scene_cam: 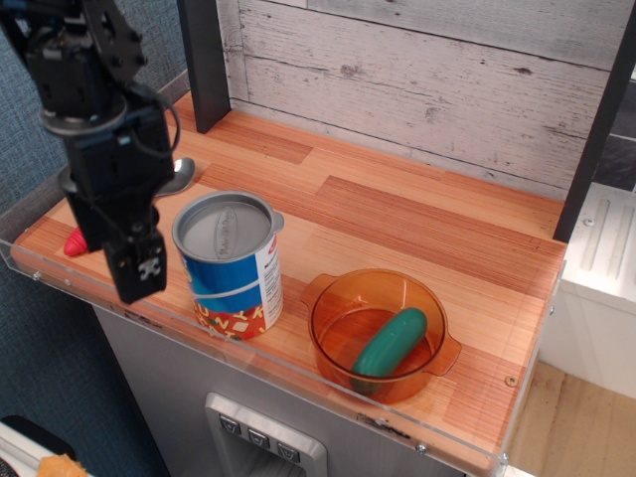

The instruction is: Put the can behind the container.

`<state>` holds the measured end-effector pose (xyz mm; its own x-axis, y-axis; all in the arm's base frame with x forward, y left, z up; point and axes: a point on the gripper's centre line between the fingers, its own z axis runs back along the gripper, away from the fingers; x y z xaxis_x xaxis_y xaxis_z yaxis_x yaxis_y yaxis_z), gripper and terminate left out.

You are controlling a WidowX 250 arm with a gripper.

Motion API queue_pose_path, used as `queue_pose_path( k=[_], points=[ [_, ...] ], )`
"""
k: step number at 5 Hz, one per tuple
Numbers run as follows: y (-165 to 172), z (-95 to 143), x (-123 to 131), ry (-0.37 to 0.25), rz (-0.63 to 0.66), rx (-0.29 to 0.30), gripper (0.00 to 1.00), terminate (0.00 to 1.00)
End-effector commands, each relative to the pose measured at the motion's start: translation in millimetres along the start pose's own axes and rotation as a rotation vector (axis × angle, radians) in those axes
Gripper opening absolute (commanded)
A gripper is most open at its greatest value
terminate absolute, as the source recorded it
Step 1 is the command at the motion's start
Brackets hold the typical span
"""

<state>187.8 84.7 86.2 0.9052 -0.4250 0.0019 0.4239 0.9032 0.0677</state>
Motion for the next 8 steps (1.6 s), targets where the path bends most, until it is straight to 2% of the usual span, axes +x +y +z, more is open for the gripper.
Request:
queue_pose_path(
  k=[1,4,7,8],
  points=[
    [4.6,2.3,28.6,-0.047,-0.024,0.025,1.00,0.00],
    [3.4,2.3,64.0,-0.060,-0.079,0.022,1.00,0.00],
    [-9.1,6.2,127.5,-0.083,-0.170,0.038,1.00,0.00],
    [-16.8,6.8,144.2,-0.064,-0.193,0.059,1.00,0.00]
  ],
)
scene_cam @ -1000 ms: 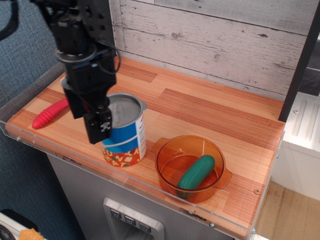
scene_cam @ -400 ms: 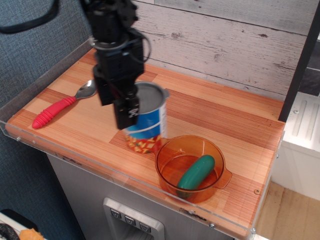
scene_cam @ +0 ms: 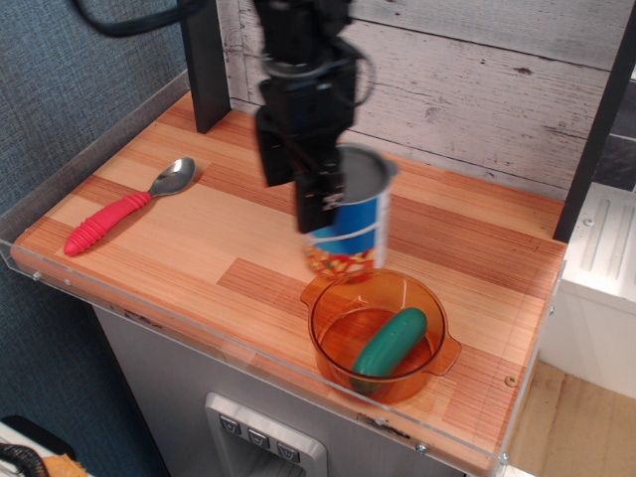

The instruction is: Put the can behind the container.

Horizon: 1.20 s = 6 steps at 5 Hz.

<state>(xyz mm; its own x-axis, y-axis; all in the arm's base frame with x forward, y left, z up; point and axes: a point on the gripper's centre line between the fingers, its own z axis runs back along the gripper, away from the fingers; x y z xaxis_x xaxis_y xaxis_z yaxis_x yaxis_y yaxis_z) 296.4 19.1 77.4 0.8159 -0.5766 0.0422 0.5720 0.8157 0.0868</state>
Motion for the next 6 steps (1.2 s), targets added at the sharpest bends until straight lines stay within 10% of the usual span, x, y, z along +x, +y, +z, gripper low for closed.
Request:
queue_pose_path(
  k=[1,6],
  points=[
    [-4.1,16.0,36.7,-0.024,-0.044,0.026,1.00,0.00],
    [-19.4,15.2,101.6,-0.288,-0.145,0.020,1.00,0.00]
  ],
)
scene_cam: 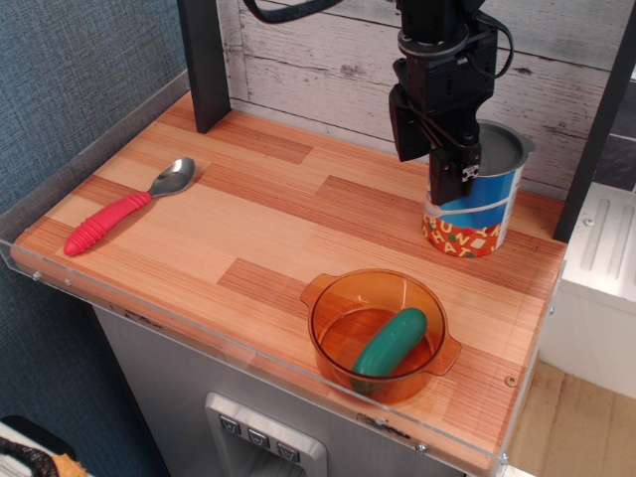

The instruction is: Put the can behind the container.

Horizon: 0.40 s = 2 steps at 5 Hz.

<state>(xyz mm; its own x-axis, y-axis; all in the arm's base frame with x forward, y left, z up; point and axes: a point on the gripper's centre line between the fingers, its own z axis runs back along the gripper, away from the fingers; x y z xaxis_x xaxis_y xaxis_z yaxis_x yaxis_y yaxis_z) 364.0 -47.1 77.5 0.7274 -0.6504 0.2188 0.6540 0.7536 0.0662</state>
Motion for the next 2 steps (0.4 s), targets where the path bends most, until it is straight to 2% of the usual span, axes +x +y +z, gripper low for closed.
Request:
queue_pose_path(
  k=[1,2],
  points=[
    [-3.7,26.4,8.7,-0.120,-0.031,0.044,1.00,0.00],
    [0.3,43.4,0.1,-0.119,0.017,0.072,1.00,0.00]
  ],
)
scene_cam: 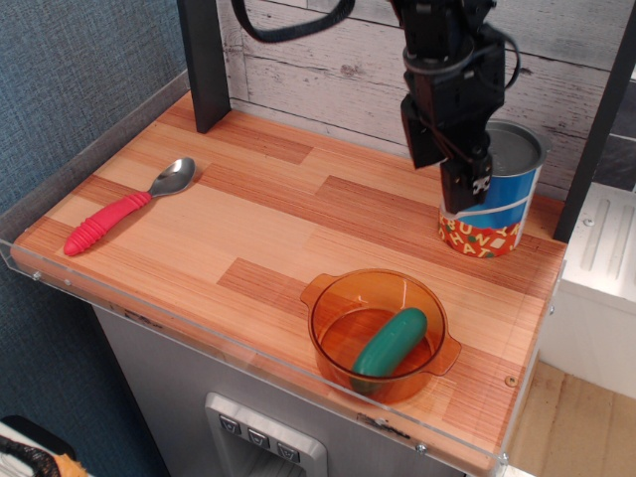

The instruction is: Put the can behind the container.

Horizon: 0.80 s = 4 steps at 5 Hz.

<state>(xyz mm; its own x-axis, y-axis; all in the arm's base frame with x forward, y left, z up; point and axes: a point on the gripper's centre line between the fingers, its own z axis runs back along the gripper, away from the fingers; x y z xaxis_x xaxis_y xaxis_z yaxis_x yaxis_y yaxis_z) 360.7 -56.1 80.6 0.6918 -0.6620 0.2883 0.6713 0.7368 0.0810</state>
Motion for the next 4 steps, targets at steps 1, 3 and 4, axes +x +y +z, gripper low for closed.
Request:
queue_pose_path(
  k=[1,3,4],
  points=[
    [16.2,54.3,-14.7,-0.033,0.086,0.110,1.00,0.00],
    [52.0,88.7,-48.3,-0.003,0.266,0.167,1.00,0.00],
    [72.4,107.1,-66.2,-0.003,0.418,0.225,1.00,0.00]
  ],
)
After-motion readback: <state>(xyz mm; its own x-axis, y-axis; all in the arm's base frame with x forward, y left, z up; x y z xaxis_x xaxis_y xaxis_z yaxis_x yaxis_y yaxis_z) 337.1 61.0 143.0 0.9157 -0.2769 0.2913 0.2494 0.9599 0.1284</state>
